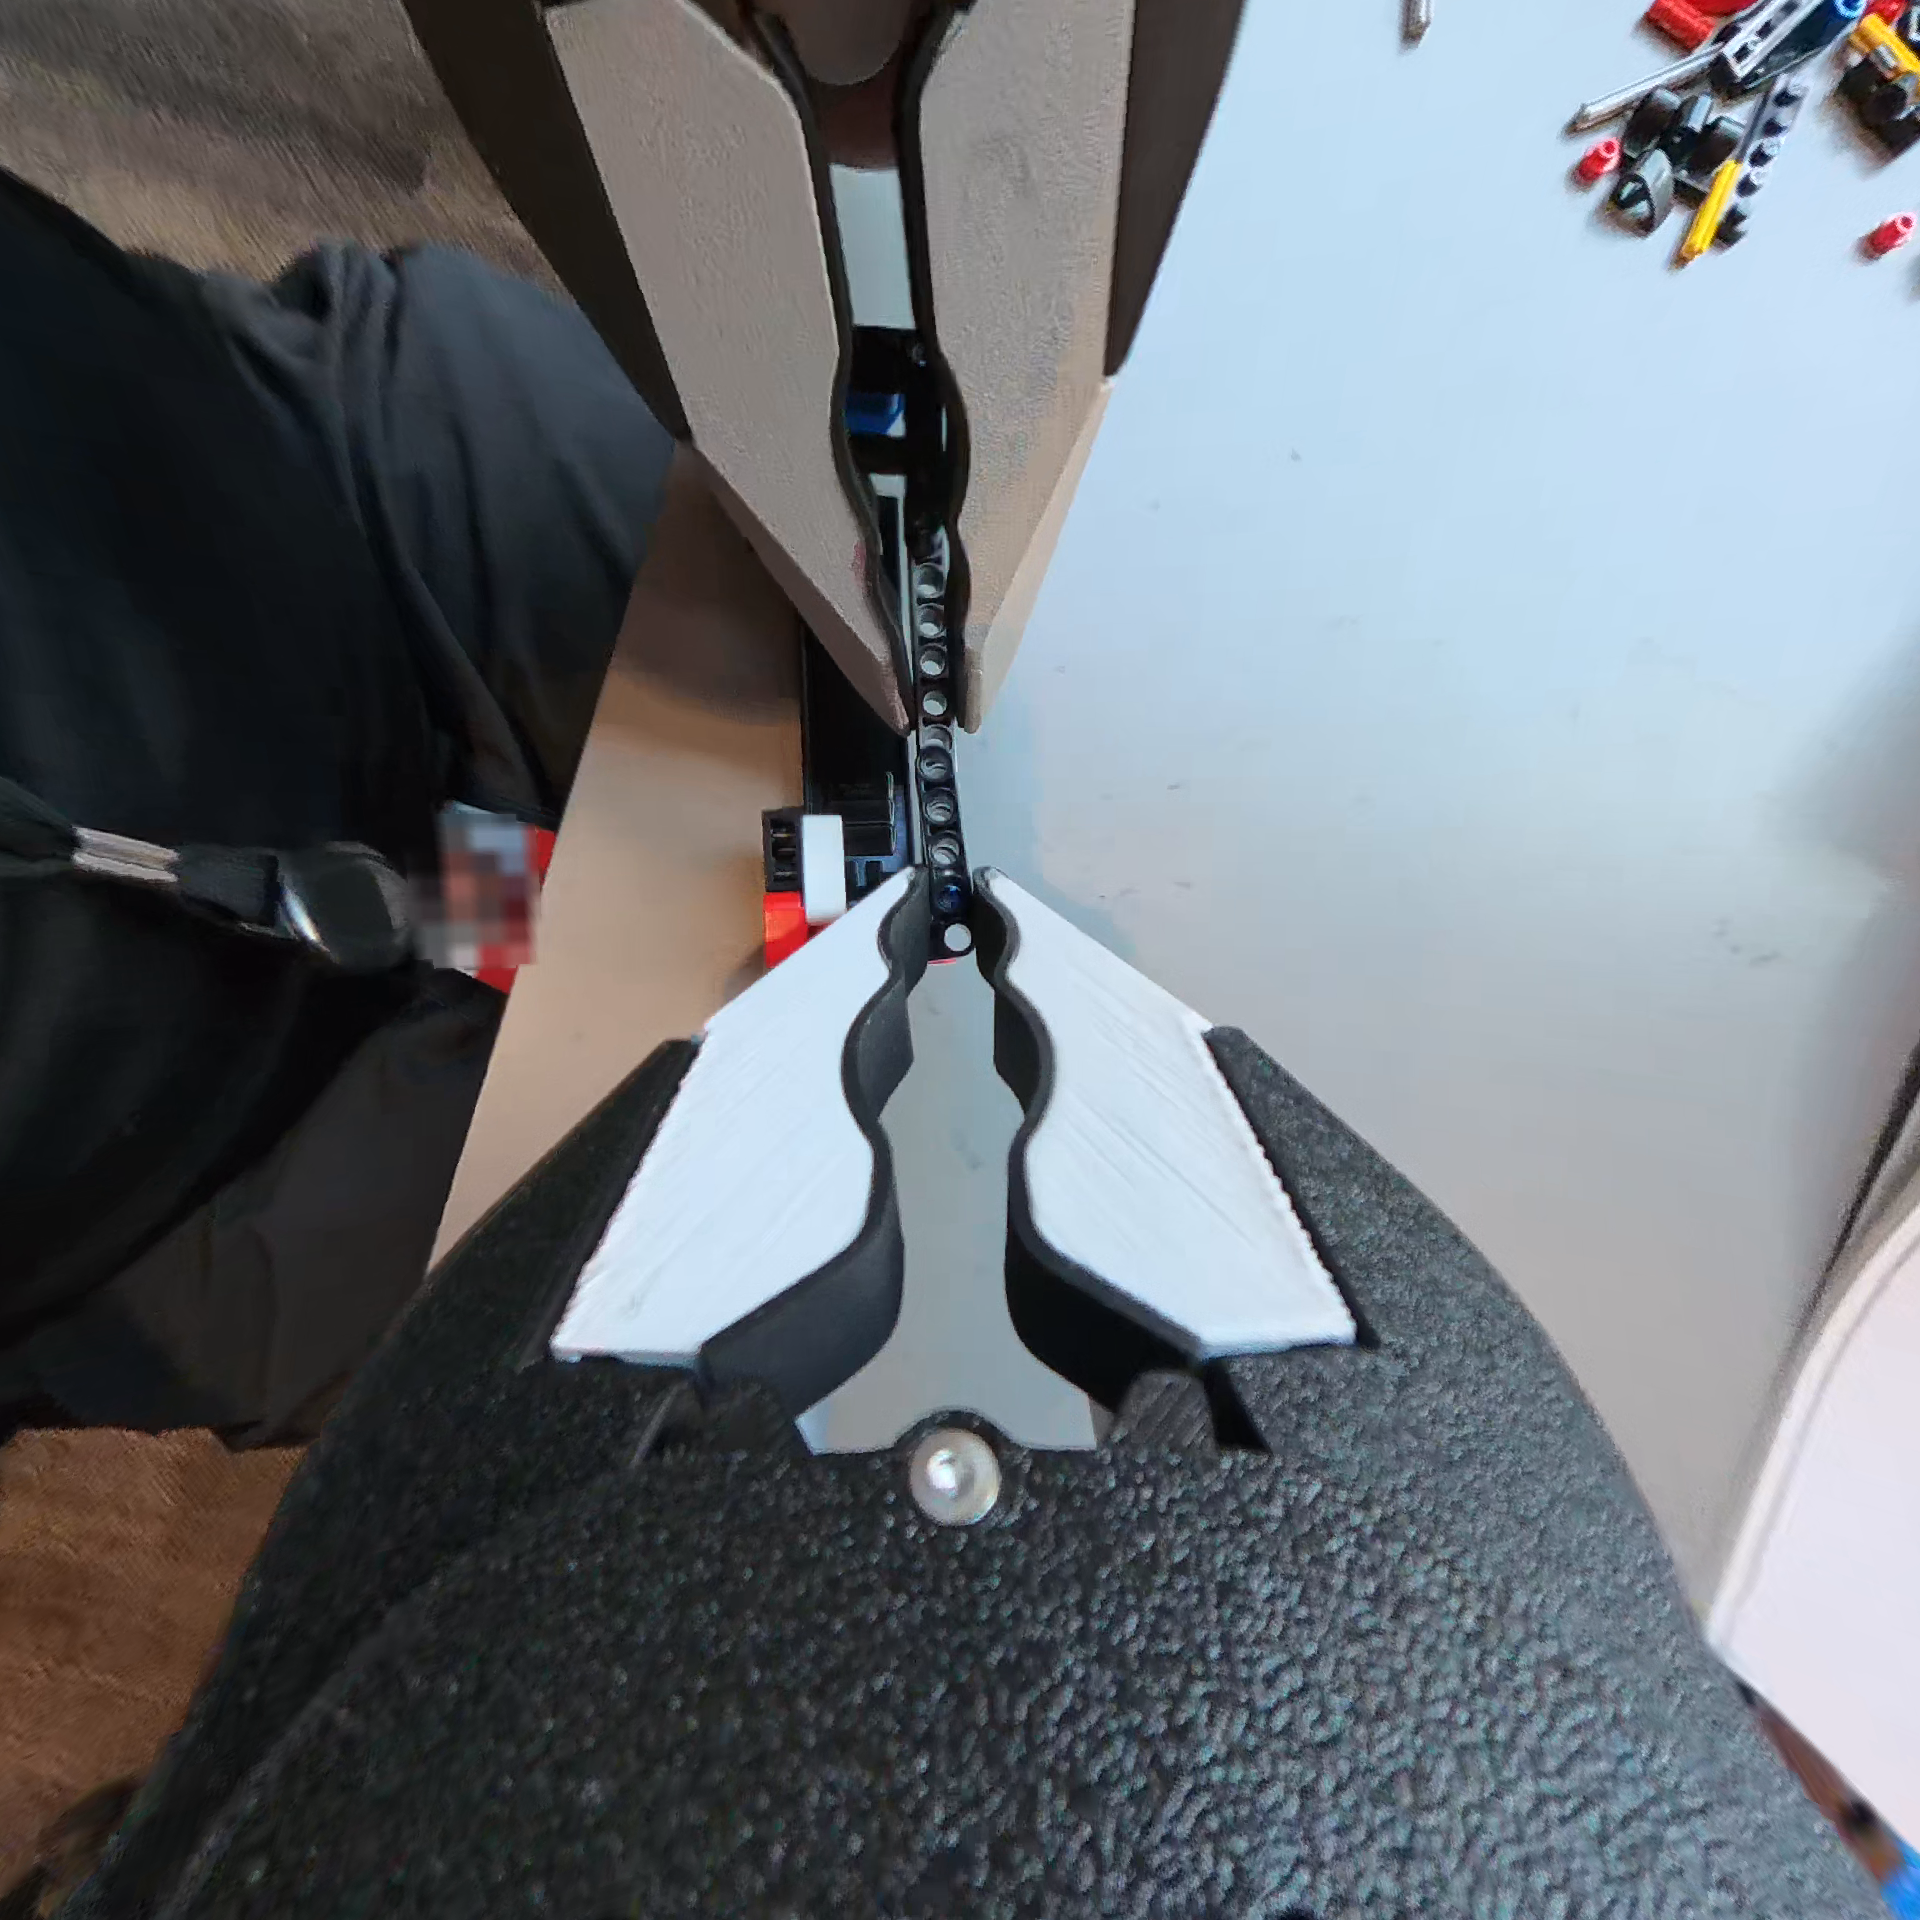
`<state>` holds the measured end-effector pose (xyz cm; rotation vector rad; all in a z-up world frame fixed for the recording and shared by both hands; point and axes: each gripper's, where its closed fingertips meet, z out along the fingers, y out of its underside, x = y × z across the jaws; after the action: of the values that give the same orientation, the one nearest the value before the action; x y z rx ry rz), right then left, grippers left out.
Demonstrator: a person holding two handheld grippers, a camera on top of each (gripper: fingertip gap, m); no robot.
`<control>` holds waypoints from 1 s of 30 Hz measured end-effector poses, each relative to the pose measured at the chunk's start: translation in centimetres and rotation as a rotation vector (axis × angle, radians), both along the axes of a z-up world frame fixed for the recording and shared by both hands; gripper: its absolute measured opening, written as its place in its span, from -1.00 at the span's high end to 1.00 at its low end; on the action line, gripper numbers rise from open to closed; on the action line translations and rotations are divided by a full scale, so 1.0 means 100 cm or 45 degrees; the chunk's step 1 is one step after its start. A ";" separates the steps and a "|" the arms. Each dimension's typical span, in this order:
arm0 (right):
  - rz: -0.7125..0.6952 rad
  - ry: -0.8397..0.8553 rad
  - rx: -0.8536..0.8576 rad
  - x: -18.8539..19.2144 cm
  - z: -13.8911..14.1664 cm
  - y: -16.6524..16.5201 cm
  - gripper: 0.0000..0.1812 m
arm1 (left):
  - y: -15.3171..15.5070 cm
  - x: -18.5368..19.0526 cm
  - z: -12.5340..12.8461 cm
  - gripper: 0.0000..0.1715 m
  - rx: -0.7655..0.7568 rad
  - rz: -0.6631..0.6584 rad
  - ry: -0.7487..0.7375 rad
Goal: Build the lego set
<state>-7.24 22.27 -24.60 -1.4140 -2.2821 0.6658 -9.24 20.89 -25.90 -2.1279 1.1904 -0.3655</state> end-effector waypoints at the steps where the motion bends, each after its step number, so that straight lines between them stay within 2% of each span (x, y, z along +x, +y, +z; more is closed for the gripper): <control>1: -0.008 0.023 -0.025 0.000 0.001 0.000 0.91 | 0.000 0.000 0.000 0.94 0.003 0.001 -0.002; 5: -0.042 0.093 -0.048 0.000 0.002 -0.001 0.91 | 0.000 0.000 0.001 0.94 0.015 0.007 -0.008; 13: -0.107 0.033 -0.090 0.000 0.001 0.000 0.91 | 0.000 0.000 0.001 0.94 0.047 0.007 0.028; 17: -0.160 0.008 -0.224 0.000 0.000 0.000 0.90 | -0.001 -0.001 0.000 0.93 0.063 0.005 0.057; 23: -0.165 0.012 -0.356 0.000 -0.001 -0.001 0.91 | -0.001 -0.001 0.000 0.93 0.071 0.007 0.074; 27: -0.124 0.008 -0.300 0.001 -0.002 -0.005 0.91 | -0.004 -0.001 -0.001 0.93 0.075 -0.014 0.107; 30: -0.141 0.004 -0.338 0.001 -0.001 -0.007 0.91 | -0.006 0.000 -0.001 0.93 0.070 -0.010 0.098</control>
<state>-7.16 21.60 -24.74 -1.6423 -2.1551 0.9626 -9.27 20.33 -26.01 -2.1068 1.2382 -0.2533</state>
